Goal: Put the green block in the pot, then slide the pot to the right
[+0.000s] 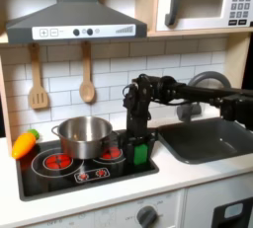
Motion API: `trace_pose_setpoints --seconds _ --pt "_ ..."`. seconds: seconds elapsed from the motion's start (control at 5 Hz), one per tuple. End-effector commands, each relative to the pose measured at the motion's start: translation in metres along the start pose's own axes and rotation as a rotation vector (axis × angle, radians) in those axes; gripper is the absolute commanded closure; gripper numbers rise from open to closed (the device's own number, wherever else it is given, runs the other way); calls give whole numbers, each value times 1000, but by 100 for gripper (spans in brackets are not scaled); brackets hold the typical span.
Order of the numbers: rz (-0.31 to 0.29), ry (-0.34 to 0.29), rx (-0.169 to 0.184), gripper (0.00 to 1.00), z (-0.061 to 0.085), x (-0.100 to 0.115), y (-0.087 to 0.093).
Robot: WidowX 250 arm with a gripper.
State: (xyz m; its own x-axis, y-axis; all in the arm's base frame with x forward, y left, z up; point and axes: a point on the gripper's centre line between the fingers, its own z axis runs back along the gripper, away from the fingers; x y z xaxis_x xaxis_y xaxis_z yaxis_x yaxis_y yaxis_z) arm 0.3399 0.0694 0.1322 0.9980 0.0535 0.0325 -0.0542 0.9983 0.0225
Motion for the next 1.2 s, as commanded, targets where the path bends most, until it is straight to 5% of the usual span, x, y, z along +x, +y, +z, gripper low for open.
trace_pose_setpoints --seconds 0.0,1.0 --pt "0 -29 -2 100 5 -4 2" --pt "3 -159 6 100 57 -10 14"
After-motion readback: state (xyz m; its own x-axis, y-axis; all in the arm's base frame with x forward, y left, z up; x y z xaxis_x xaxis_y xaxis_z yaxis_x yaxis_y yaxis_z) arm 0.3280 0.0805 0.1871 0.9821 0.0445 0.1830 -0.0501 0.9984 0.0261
